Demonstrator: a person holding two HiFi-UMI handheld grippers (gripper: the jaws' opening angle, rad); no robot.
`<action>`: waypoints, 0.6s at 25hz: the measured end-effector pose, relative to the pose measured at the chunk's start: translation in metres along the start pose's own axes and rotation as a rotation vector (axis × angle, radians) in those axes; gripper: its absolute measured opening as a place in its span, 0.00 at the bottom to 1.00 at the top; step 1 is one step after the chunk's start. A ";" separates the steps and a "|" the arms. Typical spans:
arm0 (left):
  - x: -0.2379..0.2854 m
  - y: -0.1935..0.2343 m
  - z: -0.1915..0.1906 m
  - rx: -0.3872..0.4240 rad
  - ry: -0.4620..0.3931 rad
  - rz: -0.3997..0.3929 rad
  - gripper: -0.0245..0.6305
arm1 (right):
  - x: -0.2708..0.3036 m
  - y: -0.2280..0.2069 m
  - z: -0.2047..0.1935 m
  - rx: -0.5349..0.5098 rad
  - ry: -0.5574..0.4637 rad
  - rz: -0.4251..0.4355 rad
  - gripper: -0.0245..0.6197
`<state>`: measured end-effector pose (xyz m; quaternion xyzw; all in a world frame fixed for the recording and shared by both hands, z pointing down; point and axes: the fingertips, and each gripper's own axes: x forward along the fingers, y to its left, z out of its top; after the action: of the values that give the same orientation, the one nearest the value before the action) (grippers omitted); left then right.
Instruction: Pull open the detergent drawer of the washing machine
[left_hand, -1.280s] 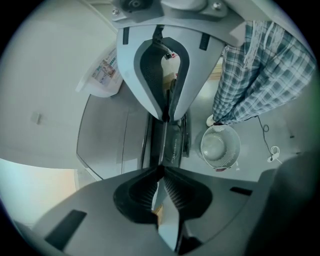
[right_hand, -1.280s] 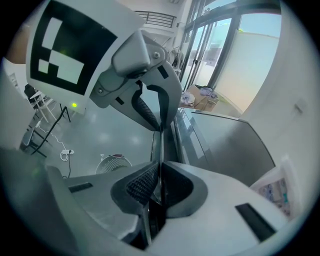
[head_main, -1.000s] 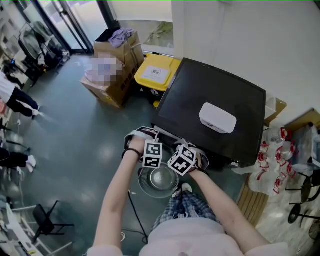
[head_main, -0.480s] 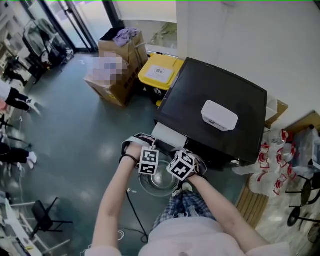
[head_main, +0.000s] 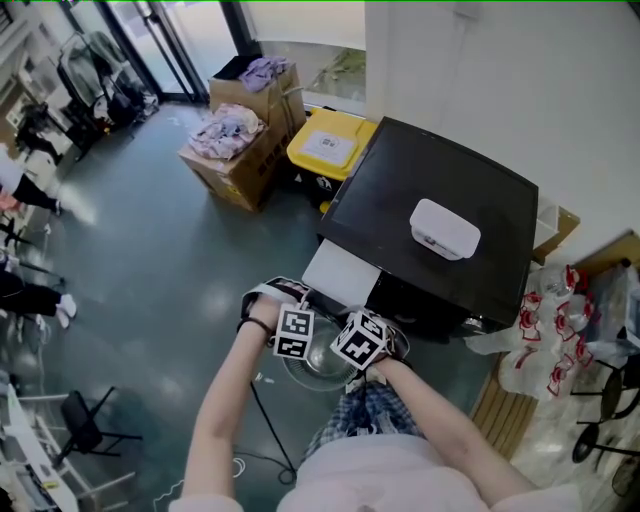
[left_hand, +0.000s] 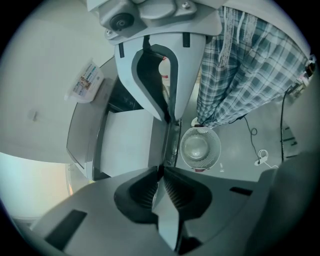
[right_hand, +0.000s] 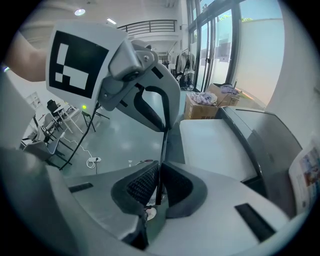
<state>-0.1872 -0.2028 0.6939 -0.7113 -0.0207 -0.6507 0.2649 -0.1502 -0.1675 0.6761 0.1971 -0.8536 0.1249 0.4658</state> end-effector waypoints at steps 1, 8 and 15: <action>-0.001 -0.003 -0.001 -0.003 0.001 -0.002 0.12 | 0.001 0.003 0.000 -0.002 0.000 0.005 0.11; -0.005 -0.026 -0.002 -0.011 -0.001 -0.009 0.12 | 0.005 0.027 -0.002 -0.013 0.006 0.033 0.11; -0.009 -0.034 -0.004 -0.021 -0.008 -0.004 0.12 | 0.007 0.035 -0.003 -0.009 0.012 0.028 0.11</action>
<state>-0.2045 -0.1728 0.6976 -0.7168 -0.0161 -0.6484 0.2559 -0.1674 -0.1364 0.6821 0.1825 -0.8539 0.1289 0.4701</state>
